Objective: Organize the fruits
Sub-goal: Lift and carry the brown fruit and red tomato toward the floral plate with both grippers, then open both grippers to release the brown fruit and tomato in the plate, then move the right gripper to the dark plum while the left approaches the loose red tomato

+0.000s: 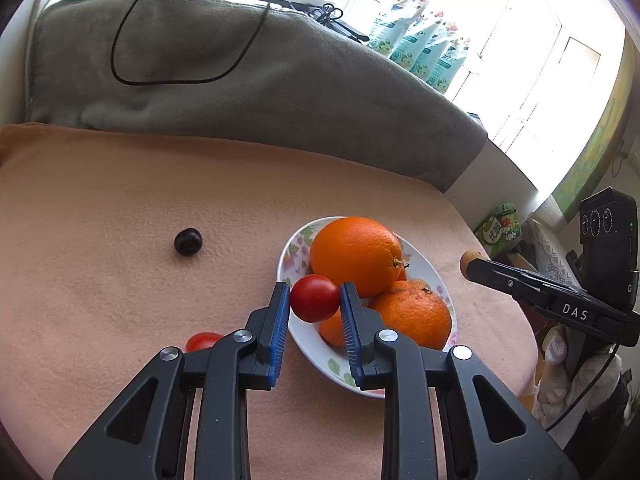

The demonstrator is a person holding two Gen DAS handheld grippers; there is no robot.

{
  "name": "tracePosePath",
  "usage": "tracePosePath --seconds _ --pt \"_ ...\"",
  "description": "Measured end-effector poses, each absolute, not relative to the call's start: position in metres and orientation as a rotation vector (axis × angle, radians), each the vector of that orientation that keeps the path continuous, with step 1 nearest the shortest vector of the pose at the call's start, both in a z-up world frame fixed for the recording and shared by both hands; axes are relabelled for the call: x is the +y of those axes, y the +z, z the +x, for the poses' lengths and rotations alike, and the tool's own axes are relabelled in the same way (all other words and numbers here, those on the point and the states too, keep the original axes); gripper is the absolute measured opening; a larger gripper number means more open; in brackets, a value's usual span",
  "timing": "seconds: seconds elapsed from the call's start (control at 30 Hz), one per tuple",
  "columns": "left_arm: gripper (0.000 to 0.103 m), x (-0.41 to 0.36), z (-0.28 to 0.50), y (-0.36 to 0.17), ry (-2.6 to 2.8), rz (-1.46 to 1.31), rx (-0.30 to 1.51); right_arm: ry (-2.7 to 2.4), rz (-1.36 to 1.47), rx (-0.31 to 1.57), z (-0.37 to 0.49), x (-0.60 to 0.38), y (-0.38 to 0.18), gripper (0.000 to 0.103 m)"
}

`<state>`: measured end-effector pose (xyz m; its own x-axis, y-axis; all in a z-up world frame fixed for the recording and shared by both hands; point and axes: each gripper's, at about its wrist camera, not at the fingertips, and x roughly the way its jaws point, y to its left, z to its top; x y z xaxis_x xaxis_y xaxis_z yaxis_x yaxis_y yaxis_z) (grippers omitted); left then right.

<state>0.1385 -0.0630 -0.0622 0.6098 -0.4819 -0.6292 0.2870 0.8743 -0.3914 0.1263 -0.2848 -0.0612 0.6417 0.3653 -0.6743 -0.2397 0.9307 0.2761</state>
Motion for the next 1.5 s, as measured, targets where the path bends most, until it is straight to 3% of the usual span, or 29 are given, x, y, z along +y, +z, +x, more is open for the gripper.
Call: tracePosePath --seconds 0.7,0.73,0.8,0.87,0.9,0.97,1.03,1.07,1.1,1.5 --pt "0.025 -0.071 0.143 -0.064 -0.459 -0.245 0.817 0.368 0.23 0.869 0.135 -0.294 -0.084 0.026" --pt "0.027 -0.071 0.144 -0.064 -0.458 -0.248 0.821 0.368 0.231 0.869 0.135 -0.294 -0.084 0.026" --pt "0.04 -0.071 0.145 -0.064 -0.464 -0.257 0.822 0.37 0.235 0.871 0.135 -0.295 -0.084 0.026" --pt "0.041 -0.072 0.144 -0.063 -0.473 -0.256 0.821 0.375 0.237 0.868 0.135 -0.295 -0.084 0.026" --pt "0.046 -0.073 0.144 -0.063 -0.472 -0.253 0.82 0.375 0.235 0.867 0.135 -0.294 -0.083 0.027" --pt "0.056 -0.072 0.143 -0.062 -0.473 -0.256 0.816 0.367 0.233 0.864 0.135 -0.294 -0.083 0.037" --pt "0.057 -0.072 0.143 -0.062 -0.474 -0.253 0.816 0.361 0.238 0.85 0.133 -0.296 -0.081 0.068" --pt "0.061 -0.072 0.143 -0.062 -0.468 -0.248 0.816 0.361 0.24 0.842 0.132 -0.296 -0.08 0.071" --pt "0.065 -0.071 0.142 -0.062 -0.459 -0.244 0.815 0.36 0.238 0.836 0.131 -0.296 -0.079 0.072" --pt "0.071 -0.073 0.131 -0.054 -0.37 -0.125 0.769 0.338 0.218 0.814 0.129 -0.292 -0.072 0.084"
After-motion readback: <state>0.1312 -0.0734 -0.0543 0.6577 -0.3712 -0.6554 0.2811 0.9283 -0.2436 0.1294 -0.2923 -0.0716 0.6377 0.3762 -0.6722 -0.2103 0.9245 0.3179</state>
